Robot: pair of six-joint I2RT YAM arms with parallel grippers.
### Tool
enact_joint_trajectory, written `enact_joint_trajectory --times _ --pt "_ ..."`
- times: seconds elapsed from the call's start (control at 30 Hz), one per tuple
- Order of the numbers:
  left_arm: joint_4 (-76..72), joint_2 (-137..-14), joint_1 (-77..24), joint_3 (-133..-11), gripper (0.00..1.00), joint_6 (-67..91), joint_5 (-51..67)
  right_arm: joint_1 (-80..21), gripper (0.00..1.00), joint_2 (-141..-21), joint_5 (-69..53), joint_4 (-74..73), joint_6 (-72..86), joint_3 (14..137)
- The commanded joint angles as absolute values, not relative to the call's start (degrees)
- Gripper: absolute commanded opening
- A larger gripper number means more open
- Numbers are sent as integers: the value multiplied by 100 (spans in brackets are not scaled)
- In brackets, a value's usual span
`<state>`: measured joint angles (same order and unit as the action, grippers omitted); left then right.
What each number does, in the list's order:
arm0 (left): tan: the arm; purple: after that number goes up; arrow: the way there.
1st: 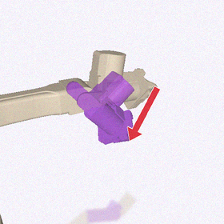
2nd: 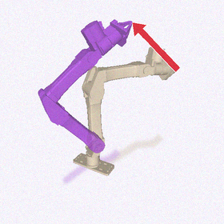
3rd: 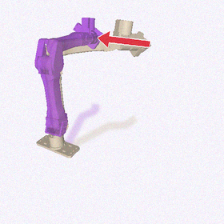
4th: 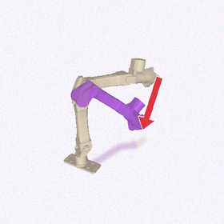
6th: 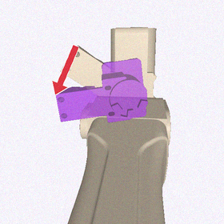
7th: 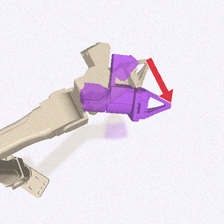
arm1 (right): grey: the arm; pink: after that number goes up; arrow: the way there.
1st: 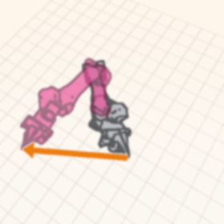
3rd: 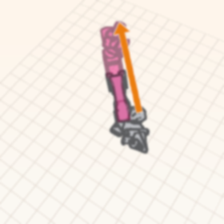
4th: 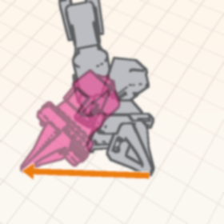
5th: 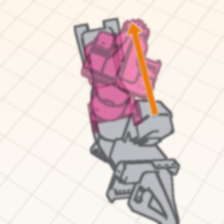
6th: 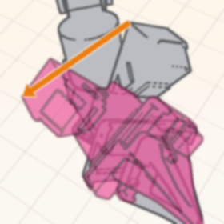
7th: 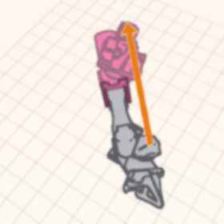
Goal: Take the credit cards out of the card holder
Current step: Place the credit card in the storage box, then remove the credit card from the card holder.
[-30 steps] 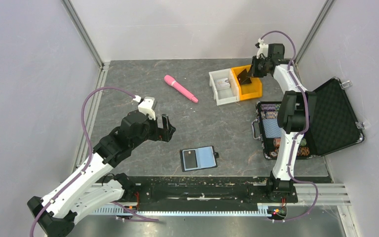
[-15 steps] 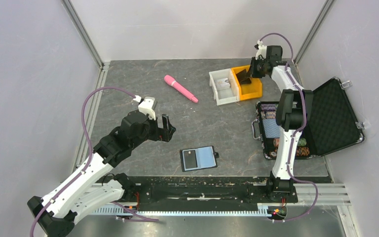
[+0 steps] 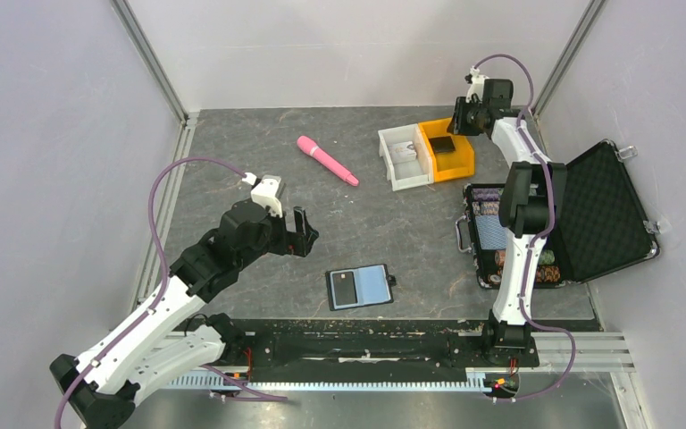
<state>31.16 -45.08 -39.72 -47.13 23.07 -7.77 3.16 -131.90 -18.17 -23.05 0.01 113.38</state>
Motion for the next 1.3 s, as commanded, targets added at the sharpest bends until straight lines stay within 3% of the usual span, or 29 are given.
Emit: enact_joint_trajectory --times 0.0,0.27,0.43,0.87,1.03,1.2,1.27 --pt "2894 -4591 -3974 -4781 100 2171 -741 325 33 -13001 -1626 -2056 170 11767" --pt "3157 -5011 -3973 -4904 100 2646 -650 293 33 -12223 -1875 -2049 614 11314" --pt "3070 -5121 -3973 -4712 100 3274 -582 28 37 -11227 -1351 -2063 1085 10372" --pt "3630 -4223 -3977 -4680 100 3085 -1163 -2442 45 -8345 -183 -1737 1853 6643" --pt "3710 -4133 -3973 -4549 99 3222 -942 -3385 44 -7644 -1022 -764 2329 5088" --pt "2979 -4286 -3973 -3860 89 3844 220 -4113 38 -7419 -1785 238 2822 4006" --pt "2363 -4419 -3974 -3438 76 4117 862 -4351 34 -7448 -1771 323 2931 3824"
